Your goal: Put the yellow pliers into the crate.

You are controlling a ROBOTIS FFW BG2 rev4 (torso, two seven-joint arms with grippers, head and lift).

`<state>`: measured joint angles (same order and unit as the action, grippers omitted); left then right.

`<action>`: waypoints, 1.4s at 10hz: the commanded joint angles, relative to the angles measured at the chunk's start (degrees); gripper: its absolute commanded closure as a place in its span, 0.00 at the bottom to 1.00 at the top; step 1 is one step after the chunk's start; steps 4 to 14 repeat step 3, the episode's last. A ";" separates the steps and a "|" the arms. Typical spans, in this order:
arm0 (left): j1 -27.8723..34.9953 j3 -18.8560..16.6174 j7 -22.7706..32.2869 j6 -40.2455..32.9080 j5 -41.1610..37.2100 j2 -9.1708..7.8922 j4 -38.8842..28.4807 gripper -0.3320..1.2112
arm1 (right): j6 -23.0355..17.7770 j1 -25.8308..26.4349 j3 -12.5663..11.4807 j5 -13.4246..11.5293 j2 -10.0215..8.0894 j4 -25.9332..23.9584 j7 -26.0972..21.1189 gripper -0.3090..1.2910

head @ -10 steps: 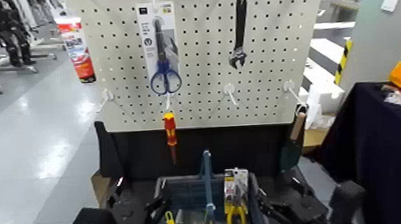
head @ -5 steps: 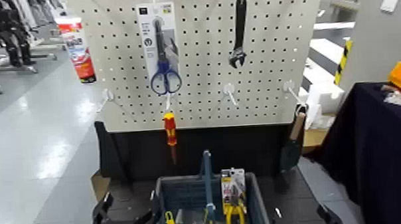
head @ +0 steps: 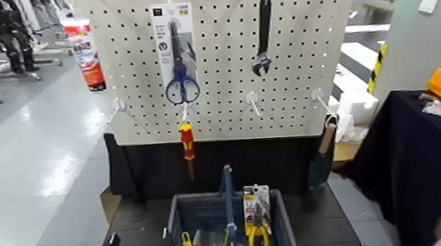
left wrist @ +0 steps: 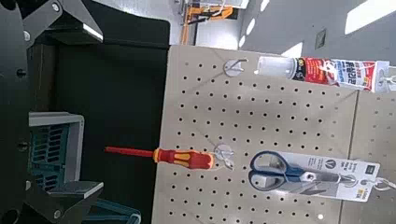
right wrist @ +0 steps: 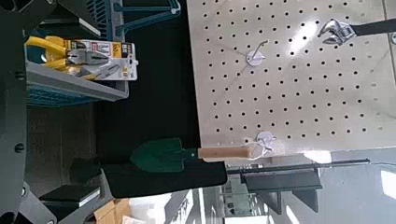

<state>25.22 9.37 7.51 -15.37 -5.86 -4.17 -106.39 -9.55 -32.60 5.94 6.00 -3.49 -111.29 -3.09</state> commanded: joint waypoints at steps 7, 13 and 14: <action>0.09 -0.05 -0.04 0.16 -0.11 -0.14 -0.05 0.34 | 1.29 -0.10 0.74 -1.96 -0.12 -0.85 -0.86 0.26; 0.09 -0.05 -0.04 0.16 -0.11 -0.14 -0.05 0.34 | 1.29 -0.10 0.74 -1.96 -0.12 -0.85 -0.86 0.26; 0.09 -0.05 -0.04 0.16 -0.11 -0.14 -0.05 0.34 | 1.29 -0.10 0.74 -1.96 -0.12 -0.85 -0.86 0.26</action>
